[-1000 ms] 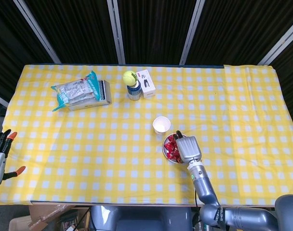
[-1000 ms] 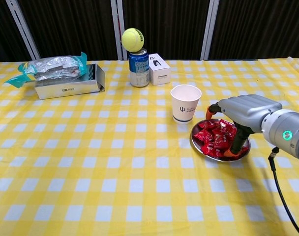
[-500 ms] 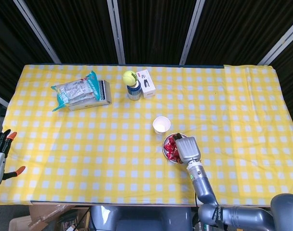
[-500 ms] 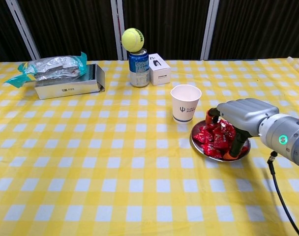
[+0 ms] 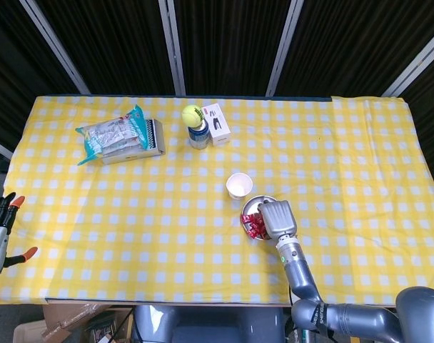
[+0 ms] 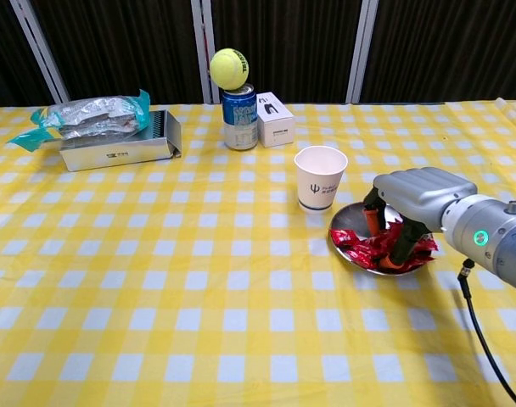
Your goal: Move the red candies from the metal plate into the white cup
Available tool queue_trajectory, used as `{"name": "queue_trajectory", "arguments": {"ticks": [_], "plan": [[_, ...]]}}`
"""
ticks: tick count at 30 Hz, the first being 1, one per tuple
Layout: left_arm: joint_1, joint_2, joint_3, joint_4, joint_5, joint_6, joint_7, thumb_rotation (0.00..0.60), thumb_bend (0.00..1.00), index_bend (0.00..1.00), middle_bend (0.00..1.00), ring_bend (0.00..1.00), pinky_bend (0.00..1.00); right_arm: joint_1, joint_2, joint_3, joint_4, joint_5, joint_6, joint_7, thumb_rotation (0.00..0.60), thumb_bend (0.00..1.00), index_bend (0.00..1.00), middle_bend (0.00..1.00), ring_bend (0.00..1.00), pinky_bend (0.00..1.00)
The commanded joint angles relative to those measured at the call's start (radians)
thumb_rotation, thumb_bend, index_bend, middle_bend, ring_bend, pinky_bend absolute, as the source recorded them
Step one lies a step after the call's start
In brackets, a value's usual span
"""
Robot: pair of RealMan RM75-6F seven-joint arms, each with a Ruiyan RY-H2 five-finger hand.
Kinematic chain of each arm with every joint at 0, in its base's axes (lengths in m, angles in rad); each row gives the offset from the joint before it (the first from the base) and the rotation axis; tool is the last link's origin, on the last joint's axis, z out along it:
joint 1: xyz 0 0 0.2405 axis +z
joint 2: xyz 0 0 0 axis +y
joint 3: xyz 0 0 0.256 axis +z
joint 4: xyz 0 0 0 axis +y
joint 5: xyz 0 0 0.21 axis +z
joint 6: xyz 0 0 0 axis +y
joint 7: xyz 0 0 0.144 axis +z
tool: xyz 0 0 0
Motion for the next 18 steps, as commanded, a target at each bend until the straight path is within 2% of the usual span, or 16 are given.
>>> {"name": "queue_trajectory", "arguments": {"ticks": [1, 7, 18], "plan": [[0.000, 0.000, 0.000, 0.000, -0.001, -0.001, 0.000, 0.600, 0.04, 0.00, 0.00, 0.00, 0.00, 0.001, -0.004, 0.009, 0.013, -0.012, -0.002, 0.022, 0.600, 0.30, 0.60, 0.47, 0.72, 0.85], [-0.002, 0.001, 0.000, -0.002, -0.002, -0.004, -0.001, 0.600, 0.04, 0.00, 0.00, 0.00, 0.00, 0.004, -0.003, 0.018, 0.018, -0.018, -0.003, 0.037, 0.600, 0.37, 0.64, 0.49, 0.72, 0.85], [-0.002, 0.002, 0.000, -0.004, -0.004, -0.005, -0.003, 0.600, 0.04, 0.00, 0.00, 0.00, 0.00, 0.009, 0.008, 0.025, 0.002, -0.041, 0.010, 0.038, 0.600, 0.44, 0.67, 0.52, 0.72, 0.85]]}}
